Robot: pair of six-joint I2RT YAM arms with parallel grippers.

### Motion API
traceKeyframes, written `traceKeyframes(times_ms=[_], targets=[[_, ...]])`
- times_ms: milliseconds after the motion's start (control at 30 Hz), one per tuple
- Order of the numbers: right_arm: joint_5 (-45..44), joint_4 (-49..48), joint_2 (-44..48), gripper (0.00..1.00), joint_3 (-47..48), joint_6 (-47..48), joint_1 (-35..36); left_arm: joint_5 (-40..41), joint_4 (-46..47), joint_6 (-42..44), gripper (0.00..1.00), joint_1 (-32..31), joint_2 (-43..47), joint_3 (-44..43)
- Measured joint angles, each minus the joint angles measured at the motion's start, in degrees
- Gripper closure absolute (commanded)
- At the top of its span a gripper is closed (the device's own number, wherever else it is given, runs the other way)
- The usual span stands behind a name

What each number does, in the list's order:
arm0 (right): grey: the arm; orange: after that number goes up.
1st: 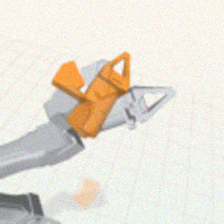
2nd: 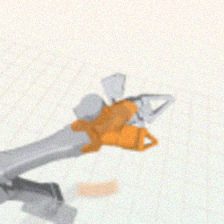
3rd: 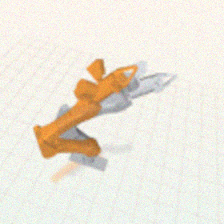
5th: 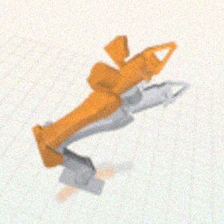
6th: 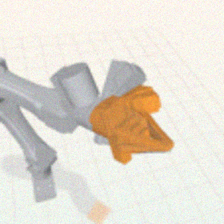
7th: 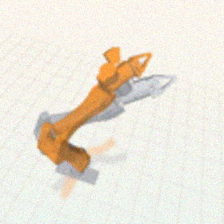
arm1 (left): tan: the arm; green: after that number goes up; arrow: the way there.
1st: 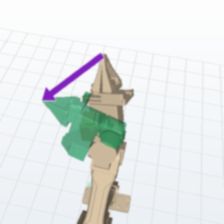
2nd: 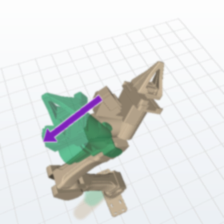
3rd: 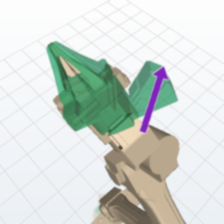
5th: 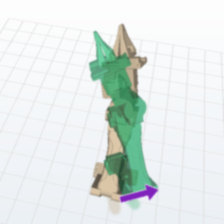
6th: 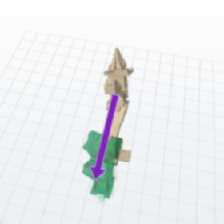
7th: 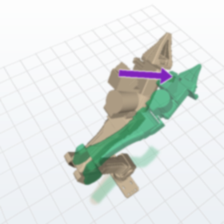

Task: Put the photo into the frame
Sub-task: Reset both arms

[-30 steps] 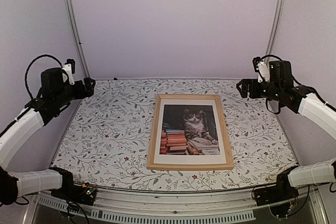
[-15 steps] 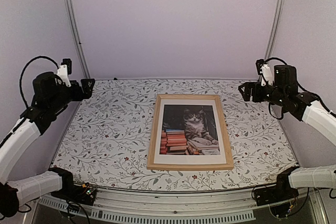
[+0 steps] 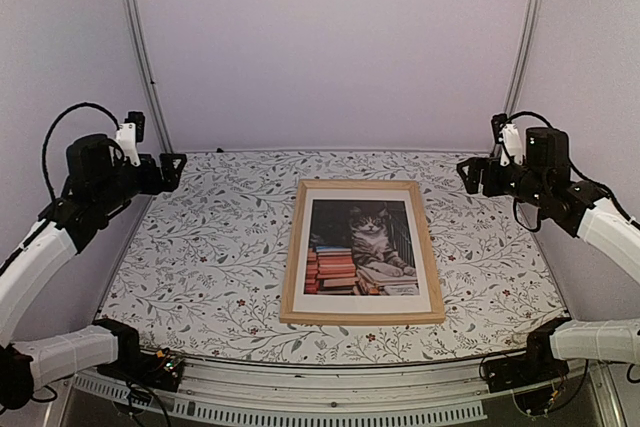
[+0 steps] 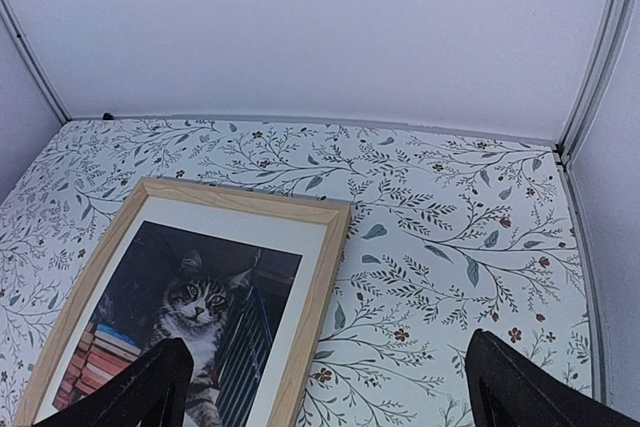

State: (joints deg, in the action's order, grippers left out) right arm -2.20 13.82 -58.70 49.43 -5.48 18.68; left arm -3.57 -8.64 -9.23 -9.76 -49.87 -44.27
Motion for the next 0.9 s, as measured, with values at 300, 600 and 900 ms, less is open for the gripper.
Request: traceKeyframes(times_ms=[300,600,900], targets=[[-0.50,-0.28,0.15,0.01,-0.02,-0.74,0.02,1.86,-0.50,0.70,0.00,-1.20,0.09,-0.07],[-0.50,-0.63,0.15,0.01,-0.02,-0.74,0.00,2.82,-0.66,0.68,0.00,-1.25,0.09,-0.07],[-0.48,-1.07,0.15,0.01,-0.68,-0.74,0.02,2.93,-0.66,0.39,0.00,-1.29,0.09,-0.07]])
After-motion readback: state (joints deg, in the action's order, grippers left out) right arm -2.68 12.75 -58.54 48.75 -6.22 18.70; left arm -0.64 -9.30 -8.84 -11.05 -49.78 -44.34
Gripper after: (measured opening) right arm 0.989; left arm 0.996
